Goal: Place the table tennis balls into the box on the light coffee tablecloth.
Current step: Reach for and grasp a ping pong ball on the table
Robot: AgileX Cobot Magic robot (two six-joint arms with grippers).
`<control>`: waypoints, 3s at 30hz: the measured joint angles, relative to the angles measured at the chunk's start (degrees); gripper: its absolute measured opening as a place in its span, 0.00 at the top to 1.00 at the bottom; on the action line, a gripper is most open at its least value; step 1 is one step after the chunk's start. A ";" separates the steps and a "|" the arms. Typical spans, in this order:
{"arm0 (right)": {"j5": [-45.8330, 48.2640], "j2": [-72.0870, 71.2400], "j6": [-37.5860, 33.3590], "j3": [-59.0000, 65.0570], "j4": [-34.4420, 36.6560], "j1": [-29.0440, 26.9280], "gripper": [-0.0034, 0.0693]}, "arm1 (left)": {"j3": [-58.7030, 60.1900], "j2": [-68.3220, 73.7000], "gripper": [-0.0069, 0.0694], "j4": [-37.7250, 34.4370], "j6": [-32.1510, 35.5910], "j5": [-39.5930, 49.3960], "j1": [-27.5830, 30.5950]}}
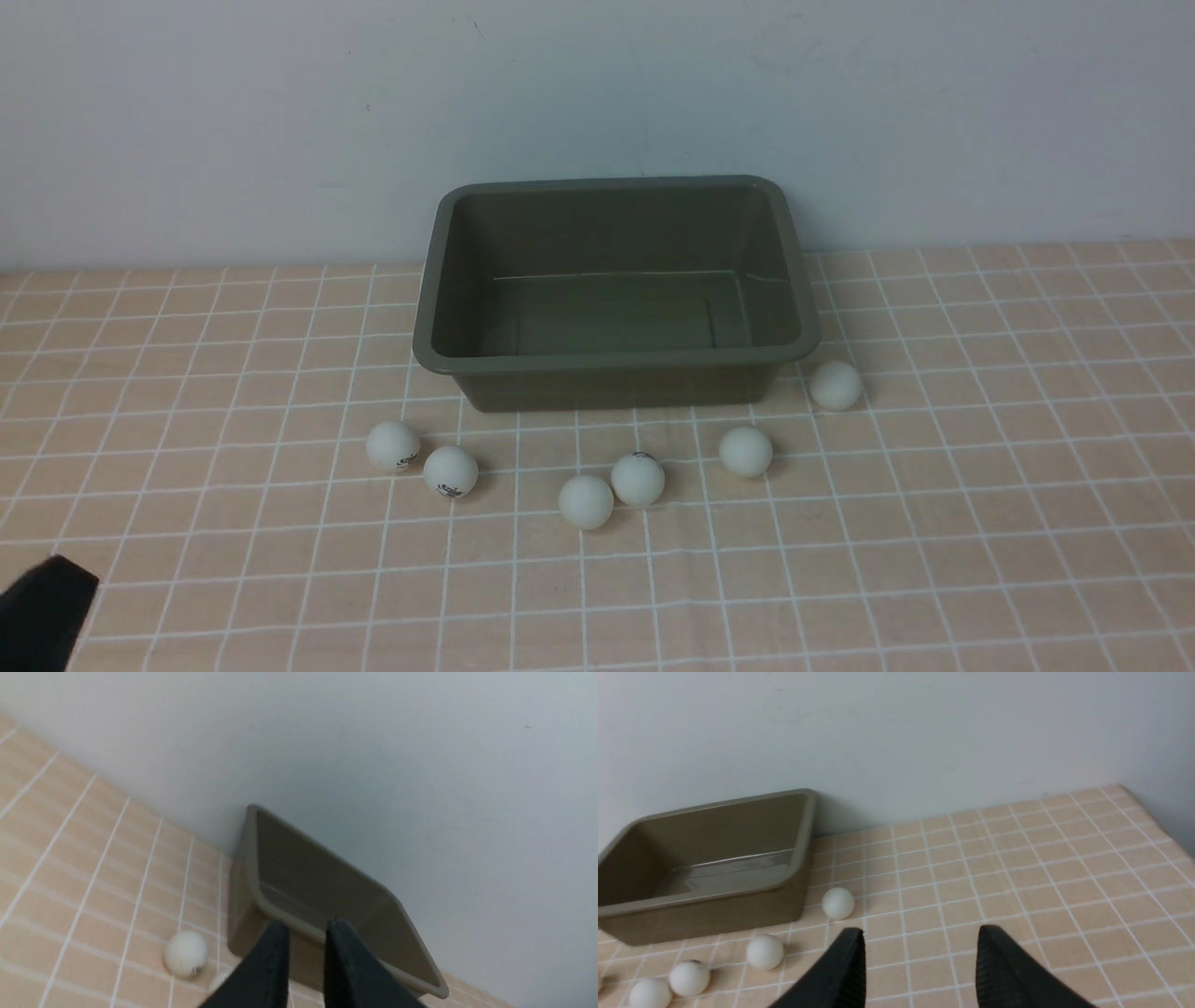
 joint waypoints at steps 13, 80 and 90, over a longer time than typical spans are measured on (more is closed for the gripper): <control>0.72 13.84 -28.37 0.00 22.21 0.00 0.53 | -14.27 9.26 0.82 1.79 19.13 14.83 0.00; -1.03 110.67 -36.81 -54.64 3.48 16.18 0.28 | -32.69 51.23 0.57 31.17 19.02 22.14 0.00; -5.16 114.81 -41.19 -54.76 5.53 16.18 0.28 | -32.69 51.23 0.57 31.17 19.07 22.14 0.00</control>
